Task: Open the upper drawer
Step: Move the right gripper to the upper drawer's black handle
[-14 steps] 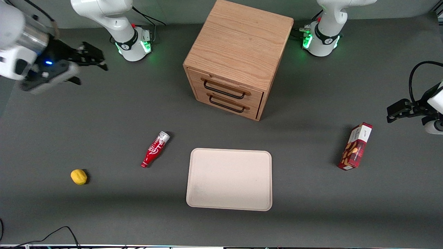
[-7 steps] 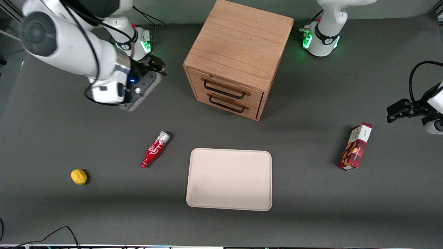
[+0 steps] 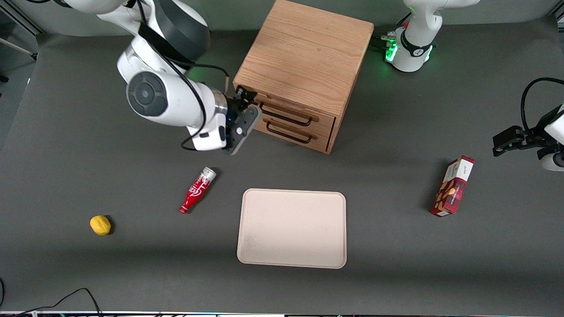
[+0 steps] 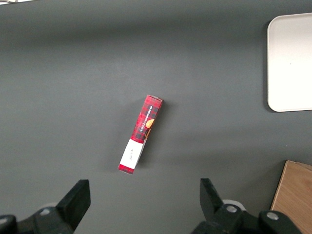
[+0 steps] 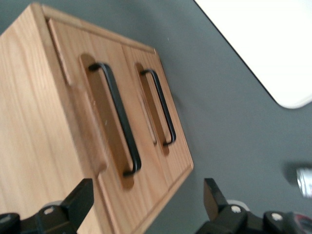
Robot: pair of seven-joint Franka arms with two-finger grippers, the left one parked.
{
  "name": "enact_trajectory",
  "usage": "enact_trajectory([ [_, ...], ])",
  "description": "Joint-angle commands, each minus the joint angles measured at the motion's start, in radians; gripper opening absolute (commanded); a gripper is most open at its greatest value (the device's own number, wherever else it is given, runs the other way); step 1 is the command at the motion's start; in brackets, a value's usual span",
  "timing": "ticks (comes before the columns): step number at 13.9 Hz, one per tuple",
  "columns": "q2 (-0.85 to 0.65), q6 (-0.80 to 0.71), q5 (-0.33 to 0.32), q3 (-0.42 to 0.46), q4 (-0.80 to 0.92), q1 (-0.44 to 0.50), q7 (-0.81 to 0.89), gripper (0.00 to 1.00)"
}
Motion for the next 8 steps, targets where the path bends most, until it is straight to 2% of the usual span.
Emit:
enact_trajectory([
  [1,0.051,0.053,-0.004,0.021,0.023,0.033,0.003,1.00],
  [8,0.089,0.172,-0.085,0.053,-0.066,0.066,0.038,1.00],
])
